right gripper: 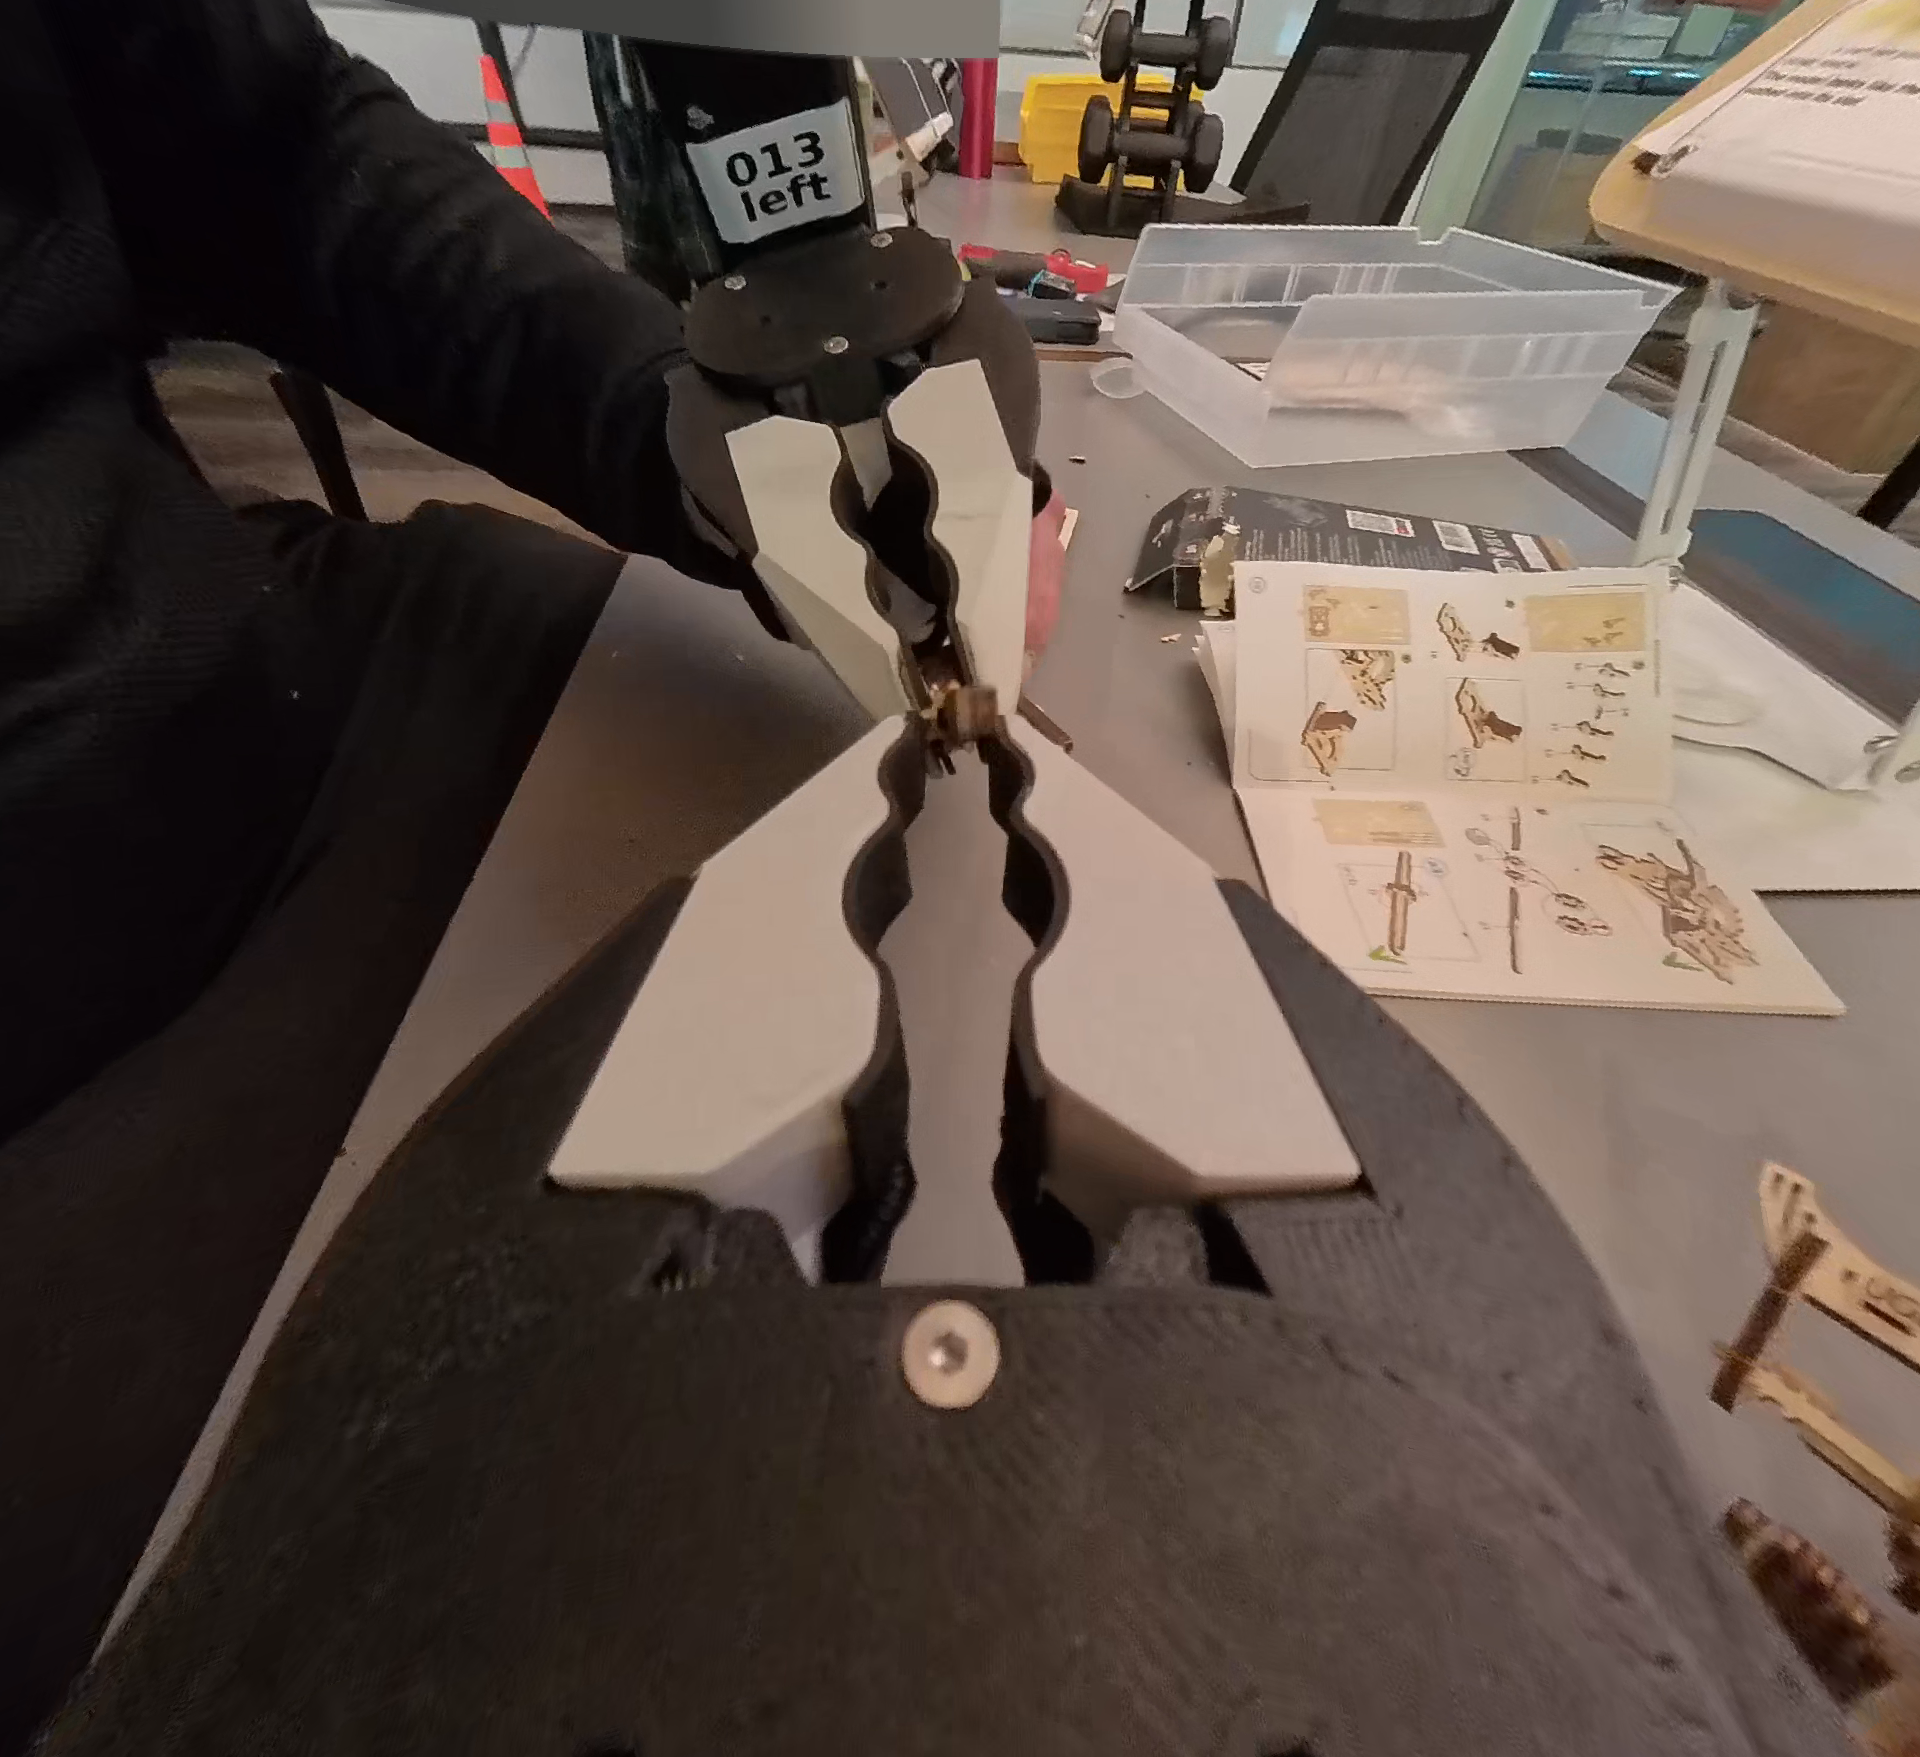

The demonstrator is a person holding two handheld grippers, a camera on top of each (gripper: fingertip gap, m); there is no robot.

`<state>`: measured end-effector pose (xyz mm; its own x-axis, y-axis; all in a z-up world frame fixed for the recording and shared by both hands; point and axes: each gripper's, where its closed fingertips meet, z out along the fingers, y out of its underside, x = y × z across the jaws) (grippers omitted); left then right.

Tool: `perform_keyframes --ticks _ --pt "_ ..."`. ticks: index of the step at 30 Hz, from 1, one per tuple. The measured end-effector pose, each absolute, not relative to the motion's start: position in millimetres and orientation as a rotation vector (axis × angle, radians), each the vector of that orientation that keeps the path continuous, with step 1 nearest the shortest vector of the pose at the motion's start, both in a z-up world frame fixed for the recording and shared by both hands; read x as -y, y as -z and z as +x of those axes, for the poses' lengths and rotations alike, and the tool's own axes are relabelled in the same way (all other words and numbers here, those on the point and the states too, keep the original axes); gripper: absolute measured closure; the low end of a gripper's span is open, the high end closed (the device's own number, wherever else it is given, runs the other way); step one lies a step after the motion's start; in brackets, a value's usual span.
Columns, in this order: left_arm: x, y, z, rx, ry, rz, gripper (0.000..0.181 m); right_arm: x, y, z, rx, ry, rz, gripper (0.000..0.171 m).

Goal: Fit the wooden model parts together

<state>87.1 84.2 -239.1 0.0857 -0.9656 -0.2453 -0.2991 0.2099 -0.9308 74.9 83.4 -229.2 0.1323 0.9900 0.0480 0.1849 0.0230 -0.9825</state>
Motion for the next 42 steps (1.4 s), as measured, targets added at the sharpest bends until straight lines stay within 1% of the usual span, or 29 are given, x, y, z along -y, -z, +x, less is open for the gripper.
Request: perform_keyframes --ticks 6,10,11,12,17,23,28,30,31,32,35,39,42 --pt "-87 241 89 -1.457 0.742 -1.3 0.175 -87 235 80 1.299 -0.886 -1.448 0.162" --pt "-87 238 90 -1.444 0.74 -1.319 0.169 -85 234 85 1.368 -0.779 -1.504 0.162" --pt "-85 238 92 -1.447 0.764 -1.333 0.17 -84 232 85 1.392 -0.748 -1.506 0.162" --pt "-83 239 93 -1.463 0.76 -1.338 0.175 -83 230 86 1.413 -0.713 -1.515 0.162" --pt "-76 245 95 -1.449 0.766 -1.338 0.176 -75 232 84 1.504 -0.615 -1.524 0.162" --pt "-69 250 94 -1.383 0.754 -1.337 0.176 -67 236 82 1.491 -0.558 -1.528 0.161" --pt "-62 255 95 -1.347 0.767 -1.357 0.176 -62 248 85 1.437 -0.659 -1.56 0.157" --pt "-61 255 95 -1.332 0.789 -1.368 0.176 -60 249 84 1.409 -0.726 -1.562 0.159" --pt "-61 256 94 -1.323 0.803 -1.374 0.176 -59 248 84 1.402 -0.759 -1.556 0.166" --pt "-60 258 94 -1.325 0.816 -1.375 0.176 -59 249 83 1.404 -0.772 -1.547 0.168" --pt "-59 258 93 -1.327 0.852 -1.389 0.176 -58 250 81 1.394 -0.849 -1.54 0.17" --pt "-60 258 93 -1.334 0.896 -1.396 0.176 -61 249 81 1.378 -0.882 -1.539 0.167" --pt "-60 258 94 -1.347 0.906 -1.406 0.176 -63 248 83 1.362 -0.878 -1.547 0.16"
